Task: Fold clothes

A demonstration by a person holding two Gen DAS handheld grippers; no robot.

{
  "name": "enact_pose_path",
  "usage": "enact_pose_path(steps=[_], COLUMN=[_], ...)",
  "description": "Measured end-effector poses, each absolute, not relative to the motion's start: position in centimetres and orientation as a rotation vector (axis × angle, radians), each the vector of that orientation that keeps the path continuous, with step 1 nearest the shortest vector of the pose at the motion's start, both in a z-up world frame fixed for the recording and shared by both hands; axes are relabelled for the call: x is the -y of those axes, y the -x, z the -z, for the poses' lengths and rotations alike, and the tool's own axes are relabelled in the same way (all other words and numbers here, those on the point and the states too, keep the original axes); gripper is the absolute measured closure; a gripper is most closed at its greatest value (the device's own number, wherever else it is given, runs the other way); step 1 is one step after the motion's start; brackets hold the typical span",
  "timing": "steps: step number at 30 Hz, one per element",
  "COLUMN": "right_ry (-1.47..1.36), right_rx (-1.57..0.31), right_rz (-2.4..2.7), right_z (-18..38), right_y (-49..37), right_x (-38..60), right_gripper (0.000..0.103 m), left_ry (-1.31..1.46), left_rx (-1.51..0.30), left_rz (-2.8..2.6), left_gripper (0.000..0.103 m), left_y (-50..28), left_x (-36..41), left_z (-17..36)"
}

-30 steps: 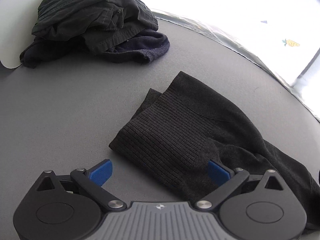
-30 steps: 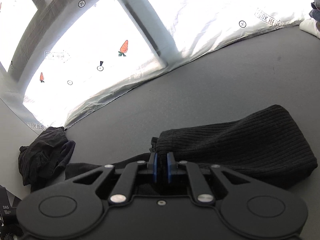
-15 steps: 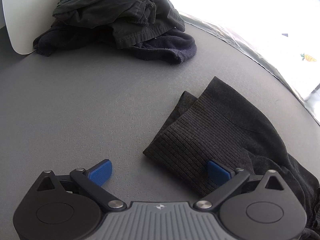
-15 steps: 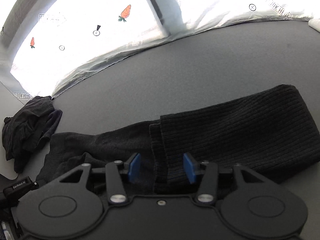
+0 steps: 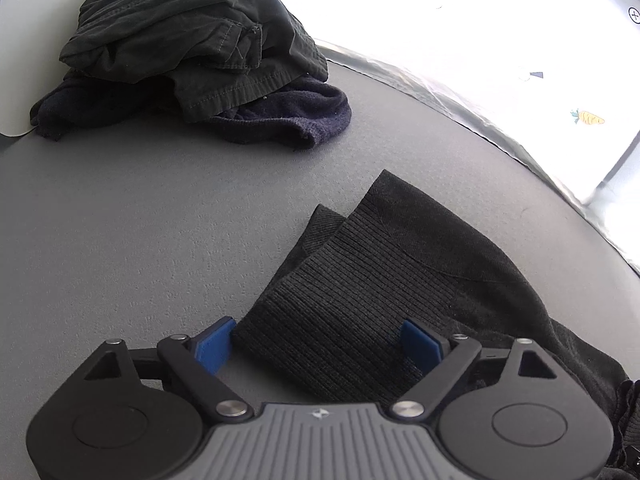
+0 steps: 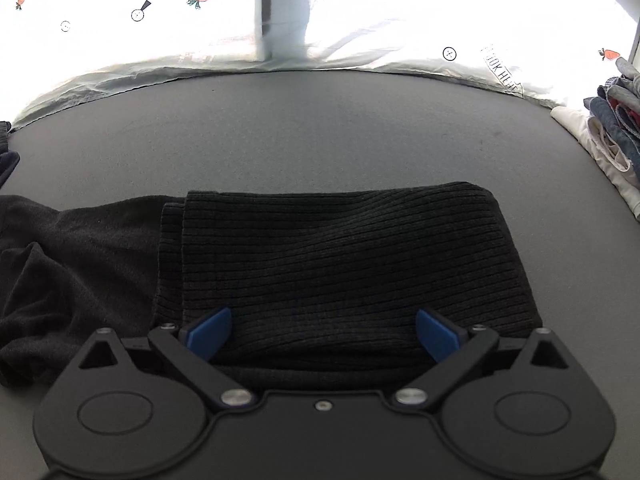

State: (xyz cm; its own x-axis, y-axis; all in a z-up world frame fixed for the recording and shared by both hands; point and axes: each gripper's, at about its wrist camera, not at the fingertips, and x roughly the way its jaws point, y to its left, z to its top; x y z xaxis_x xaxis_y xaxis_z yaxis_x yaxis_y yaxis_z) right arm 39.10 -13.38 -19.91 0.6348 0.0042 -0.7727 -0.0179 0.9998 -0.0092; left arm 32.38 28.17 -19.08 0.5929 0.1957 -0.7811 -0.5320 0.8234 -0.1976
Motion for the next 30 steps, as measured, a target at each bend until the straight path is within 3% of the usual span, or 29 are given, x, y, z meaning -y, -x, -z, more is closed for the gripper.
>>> enact_pose_path(steps=[2, 4, 7, 10, 16, 23, 27, 30], right_ry=[-0.022, -0.002, -0.007, -0.019, -0.044, -0.243, -0.273, -0.302], right_rx=[-0.891, -0.893, -0.893, -0.900, -0.912, -0.922, -0.917, -0.921], right_rz=[-0.007, -0.020, -0.029, -0.063, -0.132, -0.218, -0.227, -0.226], right_z=[20.0, 20.0, 19.9, 19.7, 19.3, 17.5, 16.8, 16.6], right_y=[-39.3, -39.5, -39.5, -39.3, -39.0, -37.9, -37.3, -37.2], right_x=[13.9, 13.9, 14.0, 14.5, 15.5, 18.9, 20.7, 22.1], right_gripper=[0.000, 0.000, 0.000, 0.000, 0.000, 0.000, 0.000, 0.001], left_ry=[0.436, 0.467, 0.592, 0.634, 0.621, 0.486, 0.405, 0.407], left_rx=[-0.822, -0.811, -0.775, -0.716, -0.640, -0.769, -0.936, -0.963], left_rz=[-0.452, -0.454, -0.444, -0.397, -0.206, 0.047, 0.080, 0.080], left_gripper=[0.031, 0.057, 0.082, 0.091, 0.095, 0.095, 0.087, 0.078], left_y=[-32.5, -32.5, -32.2, -32.2, -32.7, -34.0, -35.4, -35.4], left_x=[-28.2, -28.6, -29.5, -28.8, -22.7, -11.8, -7.0, -6.1], left_z=[19.0, 18.9, 18.1, 16.4, 12.5, 12.0, 15.8, 17.0])
